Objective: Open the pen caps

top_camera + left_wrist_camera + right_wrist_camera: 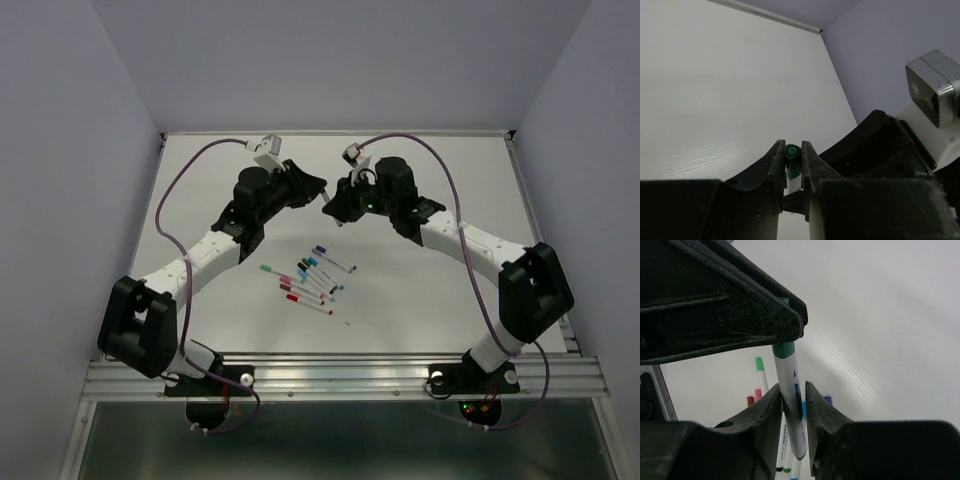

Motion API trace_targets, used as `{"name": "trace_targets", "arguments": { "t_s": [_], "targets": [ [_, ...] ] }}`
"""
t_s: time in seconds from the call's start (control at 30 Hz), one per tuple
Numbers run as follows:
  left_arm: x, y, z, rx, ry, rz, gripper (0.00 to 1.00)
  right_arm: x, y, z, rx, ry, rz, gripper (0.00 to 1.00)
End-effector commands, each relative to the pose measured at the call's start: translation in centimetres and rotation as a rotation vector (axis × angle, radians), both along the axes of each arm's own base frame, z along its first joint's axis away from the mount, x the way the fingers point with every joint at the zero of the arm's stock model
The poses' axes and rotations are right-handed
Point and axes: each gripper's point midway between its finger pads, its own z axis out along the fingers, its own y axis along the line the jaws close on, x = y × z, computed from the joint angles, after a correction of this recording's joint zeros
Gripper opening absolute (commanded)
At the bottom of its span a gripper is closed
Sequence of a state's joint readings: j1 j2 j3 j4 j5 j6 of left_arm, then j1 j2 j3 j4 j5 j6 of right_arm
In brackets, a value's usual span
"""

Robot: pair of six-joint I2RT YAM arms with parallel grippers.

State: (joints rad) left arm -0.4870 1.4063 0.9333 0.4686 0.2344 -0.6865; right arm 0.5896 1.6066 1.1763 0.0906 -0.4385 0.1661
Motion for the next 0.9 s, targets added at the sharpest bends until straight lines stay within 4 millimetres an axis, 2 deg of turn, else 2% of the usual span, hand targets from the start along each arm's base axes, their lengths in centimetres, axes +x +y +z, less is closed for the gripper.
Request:
{"name": "trace_targets", "arguments": {
  "t_s": [0.0,0.07,0.1,0.13,0.23,0.33,0.37,0.4,0.5,0.57,0.6,0.87],
  "targets": [
    [-0.7,-0.1,3.6,-0.058,-0.092,-0.007,0.00,0.8,1.0,2.0,0.046,-0.059,0.020,0.26],
    [-0.7,-0.1,3.5,-0.055,-0.093,-0.005,0.00,0.7,1.1,2.0,0.047,-0.062,0.030,0.16],
    [-0.6,0.0,3.5,-0.053,-0.094,0.007,0.00,0.7,1.1,2.1,0.047,-0.067,0.036,0.06],
    [-0.5,0.1,3.4,-0.050,-0.092,0.013,0.00,0.6,1.1,2.2,0.051,-0.068,0.035,0.01],
    [0.0,0.8,3.4,-0.052,-0.090,0.057,0.00,0.1,1.0,2.3,0.071,-0.081,0.042,0.01],
    [1.0,2.6,4.2,-0.040,-0.116,0.160,0.00,-0.7,0.8,2.4,0.091,-0.079,0.054,0.01],
    [1.4,3.4,4.2,-0.026,-0.108,0.203,0.00,-1.4,0.7,1.6,0.087,-0.063,0.078,0.01],
    [2.2,5.2,4.8,-0.026,-0.118,0.288,0.00,-1.9,0.6,1.1,0.087,-0.042,0.082,0.01],
    [3.2,7.5,6.1,-0.020,-0.144,0.360,0.00,-3.3,0.1,-0.9,0.086,0.025,0.090,0.01],
    [3.9,8.8,5.9,-0.014,-0.126,0.389,0.00,-3.8,-0.3,-1.3,0.086,0.027,0.081,0.01],
    [4.2,9.2,5.9,-0.020,-0.121,0.392,0.00,-4.4,-0.6,-2.3,0.083,0.052,0.083,0.01],
    [5.4,12.7,5.4,0.015,-0.093,0.506,0.00,-5.9,-1.3,-1.6,0.100,0.039,0.098,0.01]
  ]
}}
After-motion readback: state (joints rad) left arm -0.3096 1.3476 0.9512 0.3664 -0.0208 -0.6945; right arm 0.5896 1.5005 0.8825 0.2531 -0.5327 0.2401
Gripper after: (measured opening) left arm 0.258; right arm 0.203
